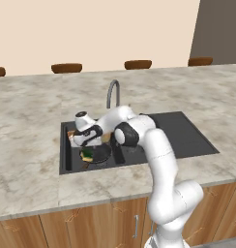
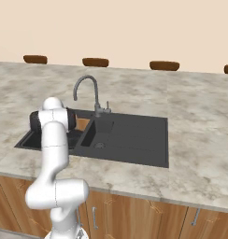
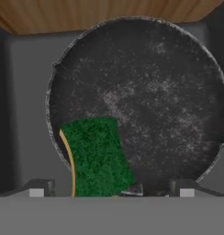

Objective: Pick the pan and sponge and place them into the sink. Then turn on the water.

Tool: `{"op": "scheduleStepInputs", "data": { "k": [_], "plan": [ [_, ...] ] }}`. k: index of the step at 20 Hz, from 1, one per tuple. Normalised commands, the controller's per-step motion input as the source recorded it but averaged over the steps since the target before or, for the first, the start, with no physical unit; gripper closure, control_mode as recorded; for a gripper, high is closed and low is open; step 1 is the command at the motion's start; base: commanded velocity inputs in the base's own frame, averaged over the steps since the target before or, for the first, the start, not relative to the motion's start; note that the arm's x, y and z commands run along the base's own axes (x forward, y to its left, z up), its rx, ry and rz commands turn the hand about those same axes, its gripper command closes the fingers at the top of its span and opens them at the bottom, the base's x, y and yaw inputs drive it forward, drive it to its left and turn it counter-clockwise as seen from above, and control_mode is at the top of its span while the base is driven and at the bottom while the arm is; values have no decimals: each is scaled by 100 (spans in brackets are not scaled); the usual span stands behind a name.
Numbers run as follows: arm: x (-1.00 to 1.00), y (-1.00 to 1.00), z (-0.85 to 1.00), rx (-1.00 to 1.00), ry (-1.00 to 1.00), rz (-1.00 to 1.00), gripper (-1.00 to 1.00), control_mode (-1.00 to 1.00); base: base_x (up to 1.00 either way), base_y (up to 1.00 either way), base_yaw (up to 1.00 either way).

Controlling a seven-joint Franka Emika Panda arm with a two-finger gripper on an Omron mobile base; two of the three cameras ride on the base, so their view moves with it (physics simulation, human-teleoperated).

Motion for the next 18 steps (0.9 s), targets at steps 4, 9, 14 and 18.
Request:
{"op": "scheduleStepInputs", "data": {
  "k": [4,9,14,18],
  "plan": [
    [-40,-26,39,1,-14,0,-100,-100,0,0,0],
    [-32,-27,59,4,-7,0,-100,-100,0,0,0],
    [-27,-24,62,3,-1,2,-100,-100,0,0,0],
    [-21,-19,62,0,0,4,-100,-100,0,0,0]
  ]
}}
